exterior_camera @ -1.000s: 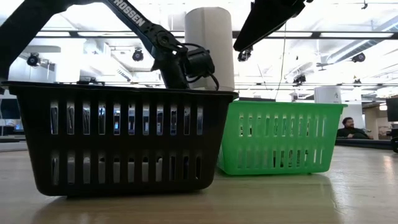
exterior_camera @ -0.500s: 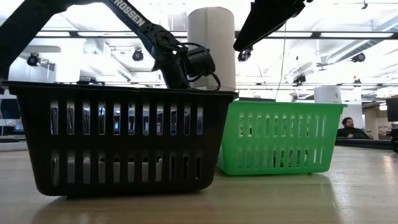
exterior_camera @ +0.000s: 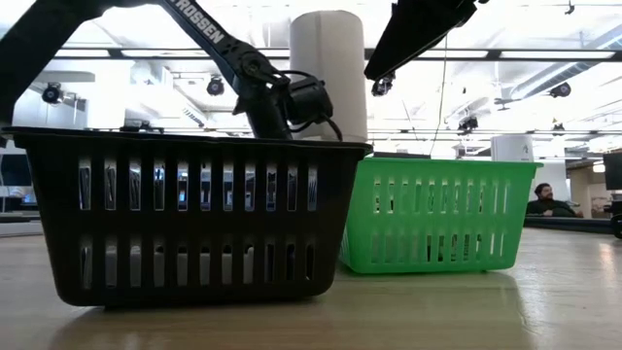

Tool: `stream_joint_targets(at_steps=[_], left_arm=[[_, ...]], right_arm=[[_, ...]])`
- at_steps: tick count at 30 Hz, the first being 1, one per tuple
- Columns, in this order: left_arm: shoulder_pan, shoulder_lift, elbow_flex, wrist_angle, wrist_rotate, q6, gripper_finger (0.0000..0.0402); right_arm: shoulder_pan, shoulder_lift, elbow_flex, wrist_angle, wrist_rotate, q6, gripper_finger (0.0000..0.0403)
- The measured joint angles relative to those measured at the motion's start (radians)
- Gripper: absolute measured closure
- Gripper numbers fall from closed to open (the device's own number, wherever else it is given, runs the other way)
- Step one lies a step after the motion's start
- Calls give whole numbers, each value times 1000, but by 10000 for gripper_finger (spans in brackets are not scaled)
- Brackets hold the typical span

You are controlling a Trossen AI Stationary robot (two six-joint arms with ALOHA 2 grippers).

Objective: Pick & Place Office items
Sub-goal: Put the right blue charger adapter into the green bin

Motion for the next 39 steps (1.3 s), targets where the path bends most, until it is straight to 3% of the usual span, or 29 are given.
stream_joint_targets(at_steps=[9, 24, 39], left_arm=[[-23, -1, -22, 15, -30, 112, 115], [-84, 4, -42, 24, -300, 281, 115], [-87, -3, -126, 87, -319, 255, 115]], right_arm=[[0, 0, 0, 9, 15, 0, 154], [0, 0, -1, 28, 90, 108, 154], [35, 0, -7, 24, 89, 123, 154]])
